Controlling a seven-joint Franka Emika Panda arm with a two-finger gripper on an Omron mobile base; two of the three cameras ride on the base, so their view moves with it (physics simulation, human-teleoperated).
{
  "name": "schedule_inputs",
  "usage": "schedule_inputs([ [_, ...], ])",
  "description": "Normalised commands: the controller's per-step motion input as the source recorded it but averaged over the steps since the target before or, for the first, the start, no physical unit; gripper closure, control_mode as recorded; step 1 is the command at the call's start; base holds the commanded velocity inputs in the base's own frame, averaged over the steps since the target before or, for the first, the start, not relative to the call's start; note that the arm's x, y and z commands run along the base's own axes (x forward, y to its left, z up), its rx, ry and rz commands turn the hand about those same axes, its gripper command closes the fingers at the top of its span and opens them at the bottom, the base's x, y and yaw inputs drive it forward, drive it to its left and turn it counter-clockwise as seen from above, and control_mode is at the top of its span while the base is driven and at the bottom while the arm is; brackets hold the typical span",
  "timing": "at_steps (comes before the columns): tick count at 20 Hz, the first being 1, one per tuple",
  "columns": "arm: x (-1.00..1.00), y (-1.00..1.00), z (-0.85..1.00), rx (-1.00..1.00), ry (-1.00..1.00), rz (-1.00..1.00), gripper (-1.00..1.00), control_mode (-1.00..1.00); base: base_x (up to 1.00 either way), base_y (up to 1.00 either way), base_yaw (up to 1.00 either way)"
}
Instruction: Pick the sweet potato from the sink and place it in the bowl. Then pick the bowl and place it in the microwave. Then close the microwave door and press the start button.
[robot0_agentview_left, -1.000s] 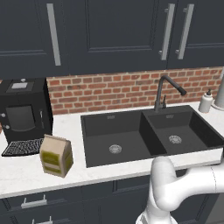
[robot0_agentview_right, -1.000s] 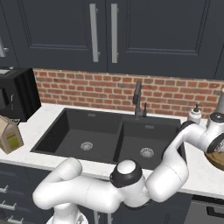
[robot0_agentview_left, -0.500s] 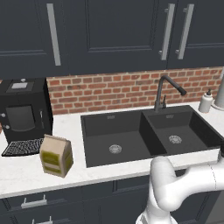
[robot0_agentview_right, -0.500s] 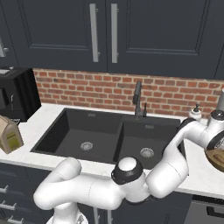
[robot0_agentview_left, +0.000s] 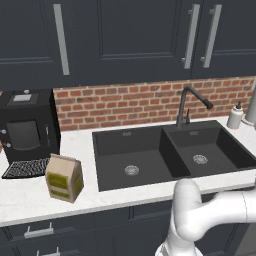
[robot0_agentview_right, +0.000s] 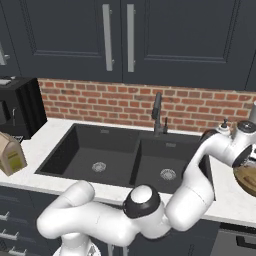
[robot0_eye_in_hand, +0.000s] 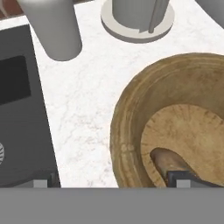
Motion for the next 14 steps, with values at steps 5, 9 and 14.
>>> schedule_inputs([
  [5, 0.0, 0.51, -0.01, -0.06, -0.01, -0.12, -1.0, -1.0, 0.0, 0.0, 0.0],
  [9, 0.0, 0.0, 0.01, -0.05, 0.03, -0.24, -1.0, -1.0, 0.0, 0.0, 0.0],
  [14, 0.0, 0.0, 0.02, -0.08, 0.05, -0.29, -1.0, -1.0, 0.0, 0.0, 0.0],
])
